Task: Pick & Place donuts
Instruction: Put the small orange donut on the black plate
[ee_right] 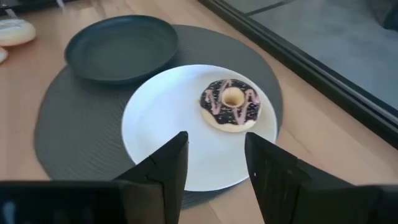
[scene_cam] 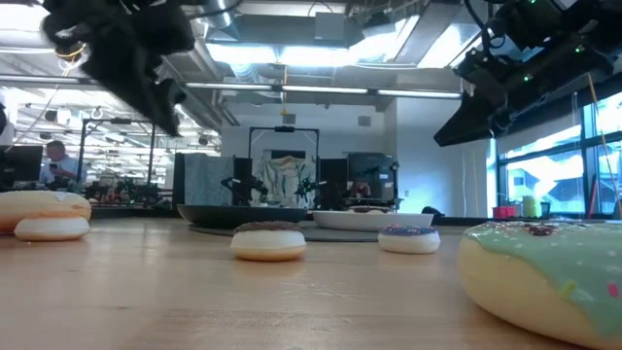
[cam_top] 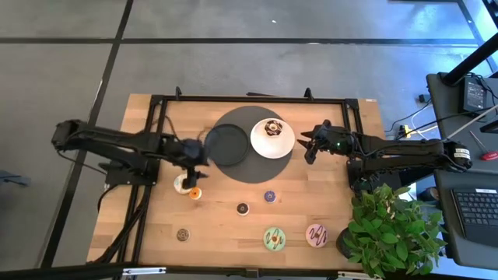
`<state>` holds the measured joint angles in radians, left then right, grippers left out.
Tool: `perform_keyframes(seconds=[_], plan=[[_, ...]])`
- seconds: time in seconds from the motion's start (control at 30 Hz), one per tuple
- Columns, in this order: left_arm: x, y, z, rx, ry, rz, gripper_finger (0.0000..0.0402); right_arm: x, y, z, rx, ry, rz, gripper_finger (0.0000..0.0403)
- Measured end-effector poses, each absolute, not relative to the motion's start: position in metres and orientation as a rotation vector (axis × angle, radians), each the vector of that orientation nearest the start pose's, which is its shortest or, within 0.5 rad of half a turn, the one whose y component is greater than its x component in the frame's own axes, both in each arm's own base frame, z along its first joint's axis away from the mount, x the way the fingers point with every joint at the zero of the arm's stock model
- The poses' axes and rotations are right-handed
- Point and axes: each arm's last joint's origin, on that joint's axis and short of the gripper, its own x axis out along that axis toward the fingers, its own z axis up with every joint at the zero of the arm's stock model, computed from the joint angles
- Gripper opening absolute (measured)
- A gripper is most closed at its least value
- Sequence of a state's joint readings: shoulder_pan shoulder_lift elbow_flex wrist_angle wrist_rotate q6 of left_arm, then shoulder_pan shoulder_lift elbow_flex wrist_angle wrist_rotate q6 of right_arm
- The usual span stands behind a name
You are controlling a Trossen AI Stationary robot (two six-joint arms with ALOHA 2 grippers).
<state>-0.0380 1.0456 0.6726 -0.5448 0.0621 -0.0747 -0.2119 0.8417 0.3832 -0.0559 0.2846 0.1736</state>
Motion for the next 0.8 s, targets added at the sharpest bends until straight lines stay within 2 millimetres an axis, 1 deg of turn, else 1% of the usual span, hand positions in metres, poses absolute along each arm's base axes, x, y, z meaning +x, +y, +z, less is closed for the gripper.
perform_keyframes(seconds=[0.1, 0.37, 0.5, 0.6, 0.8], plan=[[0.204, -0.018, 0.211, 0.003, 0.987, -0.154, 0.0207, 0.168, -0.045, 0.199, 0.142, 0.474, -0.550, 0.0161], [0.216, -0.038, 0.184, 0.089, 1.119, -0.252, 0.0207, 0.168, -0.045, 0.199, 0.139, 0.473, -0.561, 0.0161], [0.216, -0.045, 0.174, 0.159, 1.179, -0.313, 0.0207, 0.168, -0.045, 0.199, 0.138, 0.473, -0.565, 0.0161], [0.215, -0.049, 0.168, 0.180, 1.227, -0.332, 0.0207, 0.168, -0.045, 0.199, 0.140, 0.471, -0.566, 0.0161], [0.212, -0.049, 0.164, 0.221, 1.275, -0.342, 0.0207, 0.168, -0.046, 0.200, 0.143, 0.457, -0.566, 0.0161]])
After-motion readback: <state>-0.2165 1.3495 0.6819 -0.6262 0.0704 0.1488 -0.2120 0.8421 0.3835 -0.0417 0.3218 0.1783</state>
